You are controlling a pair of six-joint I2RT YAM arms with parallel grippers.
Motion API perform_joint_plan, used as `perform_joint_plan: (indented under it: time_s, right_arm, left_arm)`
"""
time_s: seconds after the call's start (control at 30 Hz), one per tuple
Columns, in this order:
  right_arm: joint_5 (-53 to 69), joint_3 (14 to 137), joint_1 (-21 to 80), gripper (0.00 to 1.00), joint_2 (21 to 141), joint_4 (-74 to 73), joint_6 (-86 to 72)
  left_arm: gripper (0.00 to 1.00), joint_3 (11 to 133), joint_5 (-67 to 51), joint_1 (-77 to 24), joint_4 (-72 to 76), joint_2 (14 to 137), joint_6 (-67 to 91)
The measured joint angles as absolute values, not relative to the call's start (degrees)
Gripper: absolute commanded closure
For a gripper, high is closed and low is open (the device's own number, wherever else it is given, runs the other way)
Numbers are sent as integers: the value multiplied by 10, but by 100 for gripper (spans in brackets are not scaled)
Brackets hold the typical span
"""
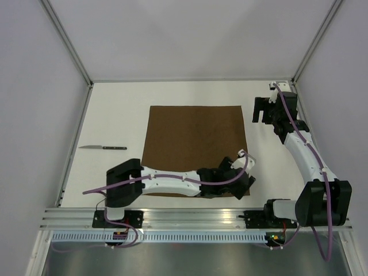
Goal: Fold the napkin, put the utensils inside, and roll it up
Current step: Fold the napkin
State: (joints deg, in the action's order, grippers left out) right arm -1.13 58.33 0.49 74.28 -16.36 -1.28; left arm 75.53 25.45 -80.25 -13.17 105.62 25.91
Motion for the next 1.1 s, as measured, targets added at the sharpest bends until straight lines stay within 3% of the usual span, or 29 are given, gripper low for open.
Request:
perform_joint_plan:
  time_s: [0.33,0.9,1.07,1.1]
  right_arm:
    - [-11,583,5,2,749,-164,-13]
    - [-9,583,-11,2,751,-165,-13]
    - [-9,583,-13,2,753,-167,-13]
    - [-9,583,-13,2,754,-167,-13]
  left_arm:
    - [23,846,253,-853,-109,1189,260]
    - [34,875,270,-853,-52,1269,259]
    - [43,876,280,-853,-46,1272,258]
    - [50,876,282,-853,-45,1272,258]
